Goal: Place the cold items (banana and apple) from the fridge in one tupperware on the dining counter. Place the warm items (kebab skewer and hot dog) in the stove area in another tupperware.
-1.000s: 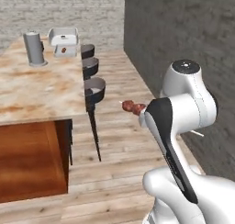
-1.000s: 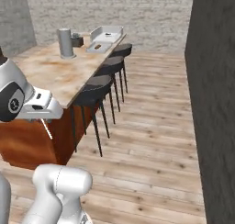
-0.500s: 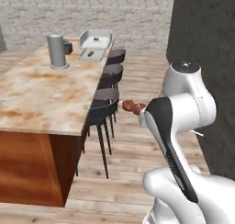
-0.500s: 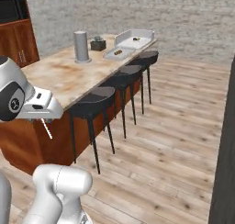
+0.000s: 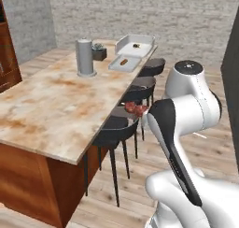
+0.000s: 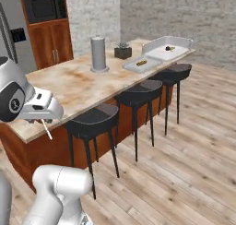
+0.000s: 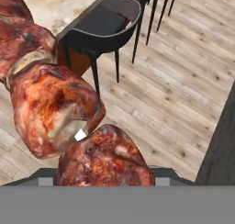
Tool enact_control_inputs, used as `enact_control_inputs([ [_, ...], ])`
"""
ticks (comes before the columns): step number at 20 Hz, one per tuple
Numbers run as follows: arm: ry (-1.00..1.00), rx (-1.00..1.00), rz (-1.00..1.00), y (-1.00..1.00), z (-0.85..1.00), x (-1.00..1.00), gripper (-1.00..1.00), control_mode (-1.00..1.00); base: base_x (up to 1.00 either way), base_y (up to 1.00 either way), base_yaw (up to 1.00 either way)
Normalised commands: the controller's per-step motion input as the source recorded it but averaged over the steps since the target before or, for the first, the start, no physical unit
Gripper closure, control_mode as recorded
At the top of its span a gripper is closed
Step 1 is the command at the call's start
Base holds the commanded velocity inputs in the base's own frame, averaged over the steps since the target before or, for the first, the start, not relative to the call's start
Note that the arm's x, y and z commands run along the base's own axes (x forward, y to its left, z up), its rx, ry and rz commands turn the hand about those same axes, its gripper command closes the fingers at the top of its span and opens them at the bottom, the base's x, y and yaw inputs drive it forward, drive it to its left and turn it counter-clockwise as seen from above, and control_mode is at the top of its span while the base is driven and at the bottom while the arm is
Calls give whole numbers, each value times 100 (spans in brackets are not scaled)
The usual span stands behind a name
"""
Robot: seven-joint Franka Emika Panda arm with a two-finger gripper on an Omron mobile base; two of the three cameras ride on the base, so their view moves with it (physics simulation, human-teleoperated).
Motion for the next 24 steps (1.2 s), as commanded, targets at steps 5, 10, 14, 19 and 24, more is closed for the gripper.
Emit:
enact_control_inputs([
  [5, 0, 0, 0, 0, 0, 0, 100, 100, 72, -79, 40],
  [10, 0, 0, 0, 0, 0, 0, 100, 100, 42, -97, 24],
  [14, 0, 0, 0, 0, 0, 0, 100, 100, 33, -100, 13],
  [19, 0, 0, 0, 0, 0, 0, 100, 100, 36, -100, 18],
  [24, 0, 0, 0, 0, 0, 0, 100, 100, 49, -100, 24],
])
